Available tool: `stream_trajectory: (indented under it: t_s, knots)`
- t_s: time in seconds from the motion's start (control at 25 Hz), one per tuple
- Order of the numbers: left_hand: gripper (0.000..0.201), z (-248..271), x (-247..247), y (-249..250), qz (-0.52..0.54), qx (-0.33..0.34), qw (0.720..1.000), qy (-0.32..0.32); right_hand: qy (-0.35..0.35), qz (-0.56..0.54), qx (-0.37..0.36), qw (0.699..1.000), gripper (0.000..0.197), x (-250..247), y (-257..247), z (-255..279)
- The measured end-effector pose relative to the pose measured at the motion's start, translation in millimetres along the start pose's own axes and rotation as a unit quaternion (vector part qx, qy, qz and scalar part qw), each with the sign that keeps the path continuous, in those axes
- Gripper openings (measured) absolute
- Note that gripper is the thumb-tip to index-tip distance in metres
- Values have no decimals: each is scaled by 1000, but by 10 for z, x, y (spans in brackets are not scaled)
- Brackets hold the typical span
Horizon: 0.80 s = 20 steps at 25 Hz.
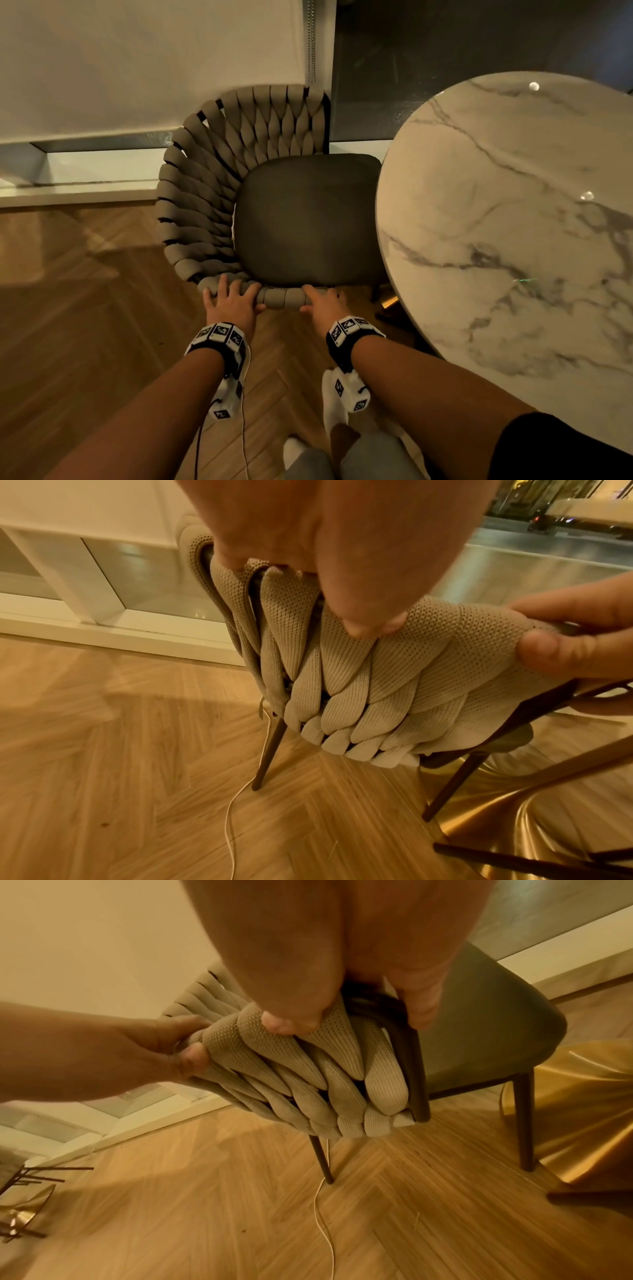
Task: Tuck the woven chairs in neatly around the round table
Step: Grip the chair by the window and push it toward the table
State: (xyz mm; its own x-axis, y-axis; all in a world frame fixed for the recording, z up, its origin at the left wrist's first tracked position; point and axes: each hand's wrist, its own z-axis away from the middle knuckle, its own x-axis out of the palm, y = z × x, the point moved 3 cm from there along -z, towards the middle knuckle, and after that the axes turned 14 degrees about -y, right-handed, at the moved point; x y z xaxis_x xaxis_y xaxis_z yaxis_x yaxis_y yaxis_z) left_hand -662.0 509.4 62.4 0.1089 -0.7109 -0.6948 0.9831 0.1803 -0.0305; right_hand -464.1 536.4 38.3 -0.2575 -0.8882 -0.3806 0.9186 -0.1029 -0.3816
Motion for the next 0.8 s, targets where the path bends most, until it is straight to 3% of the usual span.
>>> stream_trajectory:
  t_s: [0.44, 0.8]
  knots:
    - [48, -77, -77, -6, 28, 28, 999, 0, -9, 8, 1, 1000, 43, -186, -47, 121]
    - [49, 91, 108, 114, 33, 43, 999, 4, -11, 1, -11, 1000, 40, -57, 106, 325]
